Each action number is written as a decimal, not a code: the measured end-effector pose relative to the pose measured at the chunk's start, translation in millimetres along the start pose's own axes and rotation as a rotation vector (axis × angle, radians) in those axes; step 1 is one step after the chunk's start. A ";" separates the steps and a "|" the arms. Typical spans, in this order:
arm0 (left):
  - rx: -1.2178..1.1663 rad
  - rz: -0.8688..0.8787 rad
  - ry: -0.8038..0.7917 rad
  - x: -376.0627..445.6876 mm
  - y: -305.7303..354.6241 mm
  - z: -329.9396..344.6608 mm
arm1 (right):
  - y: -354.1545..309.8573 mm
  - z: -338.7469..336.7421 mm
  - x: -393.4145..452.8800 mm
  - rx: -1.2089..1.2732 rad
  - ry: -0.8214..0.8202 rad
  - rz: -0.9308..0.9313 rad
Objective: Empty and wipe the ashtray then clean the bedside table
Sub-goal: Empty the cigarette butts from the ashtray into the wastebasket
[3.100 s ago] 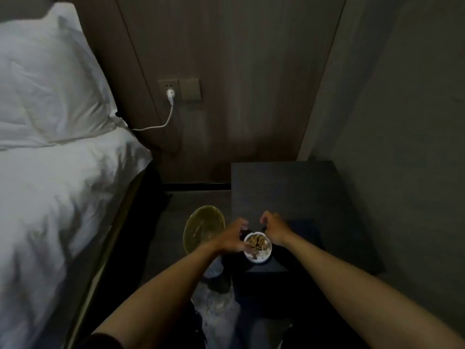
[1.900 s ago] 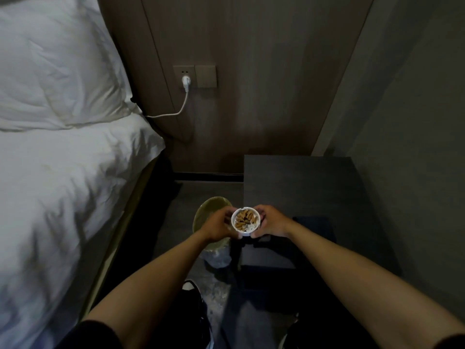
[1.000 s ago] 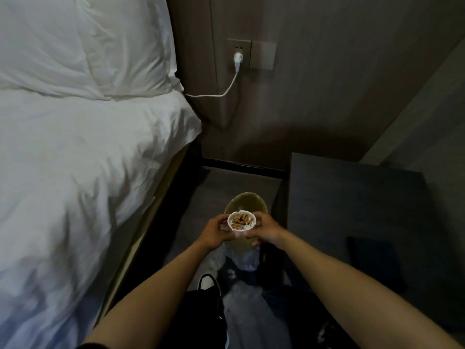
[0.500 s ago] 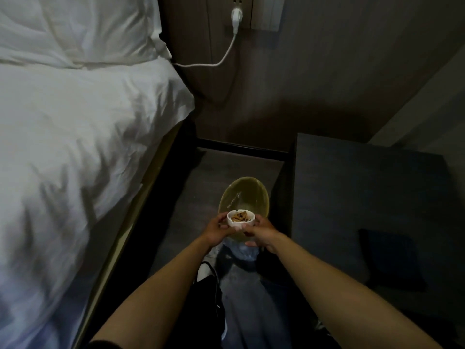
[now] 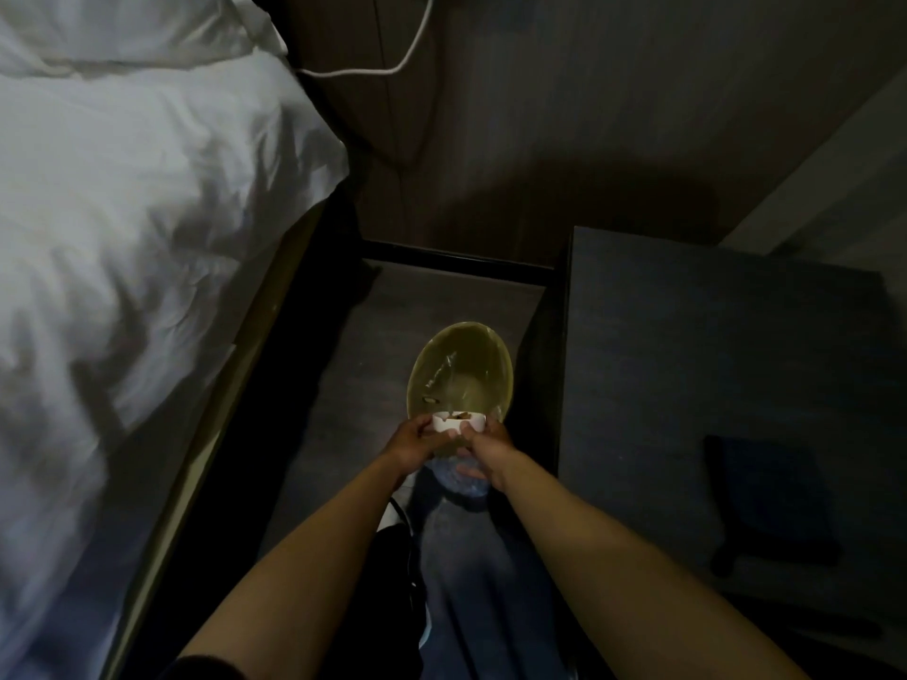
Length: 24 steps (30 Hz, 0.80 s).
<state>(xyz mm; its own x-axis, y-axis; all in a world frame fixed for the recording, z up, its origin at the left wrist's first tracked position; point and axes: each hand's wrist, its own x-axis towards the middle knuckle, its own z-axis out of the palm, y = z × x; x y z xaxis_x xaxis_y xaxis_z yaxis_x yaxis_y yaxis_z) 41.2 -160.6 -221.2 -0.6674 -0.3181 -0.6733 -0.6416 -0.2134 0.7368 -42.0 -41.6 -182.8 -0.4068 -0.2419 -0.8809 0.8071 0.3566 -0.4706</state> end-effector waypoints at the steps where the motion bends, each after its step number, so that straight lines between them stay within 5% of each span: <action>1: -0.003 -0.002 -0.002 2.1 -2.0 0.4 | 0.9 1.2 2.6 0.008 0.012 0.004; 13: -0.076 0.026 0.052 12.8 38.9 -0.9 | -47.0 7.8 14.4 -0.201 0.079 -0.080; 24: -0.148 -0.061 0.040 -13.1 16.5 15.1 | -10.8 4.6 18.8 -0.181 0.141 0.019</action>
<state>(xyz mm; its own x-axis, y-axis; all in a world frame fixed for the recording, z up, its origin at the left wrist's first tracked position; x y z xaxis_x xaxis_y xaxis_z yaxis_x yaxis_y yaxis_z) 33.6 -146.0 -201.2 -0.6114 -0.3359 -0.7165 -0.6162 -0.3660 0.6974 -56.4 -54.1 -194.0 -0.4578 -0.1098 -0.8823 0.7306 0.5190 -0.4437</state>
